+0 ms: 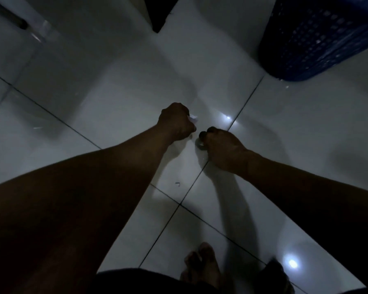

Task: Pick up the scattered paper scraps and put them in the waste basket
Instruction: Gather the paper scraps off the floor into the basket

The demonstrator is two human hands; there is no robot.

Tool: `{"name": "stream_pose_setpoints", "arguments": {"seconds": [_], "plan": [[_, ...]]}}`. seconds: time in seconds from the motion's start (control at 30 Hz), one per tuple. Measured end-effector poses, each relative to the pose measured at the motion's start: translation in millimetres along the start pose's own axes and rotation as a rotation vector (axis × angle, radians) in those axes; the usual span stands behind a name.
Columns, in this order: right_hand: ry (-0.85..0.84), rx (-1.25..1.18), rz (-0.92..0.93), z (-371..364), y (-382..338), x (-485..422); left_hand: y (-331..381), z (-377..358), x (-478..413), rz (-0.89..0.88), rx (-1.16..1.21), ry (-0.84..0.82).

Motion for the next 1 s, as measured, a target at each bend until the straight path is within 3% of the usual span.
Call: {"name": "stream_pose_setpoints", "arguments": {"seconds": [0.1,0.3,0.67,0.87,1.0], "plan": [[0.084,-0.175,-0.129,6.8,24.7,8.7,22.6,0.2,-0.4,-0.034,0.052,0.033],[0.470,-0.455,-0.269,59.9,59.9,31.6,79.9,11.5,3.2,-0.078,0.286,0.036],[0.986,-0.418,-0.249,197.6,70.4,92.1,202.4,57.9,36.7,-0.337,0.414,0.298],[0.972,-0.262,-0.367,259.0,125.1,94.1,265.5,64.4,39.8,-0.427,0.377,0.276],[0.986,-0.330,-0.416,269.4,142.5,93.4,287.6,57.9,37.4,-0.418,0.336,0.251]]}}
Point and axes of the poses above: each hand's wrist, its own x-axis away from the middle knuckle, its own z-axis out of the back of the hand, y = z × x, the point moved 1 cm from there along -x, towards the middle knuckle, and after that the axes turned 2 degrees about x, right-handed, at the moved point
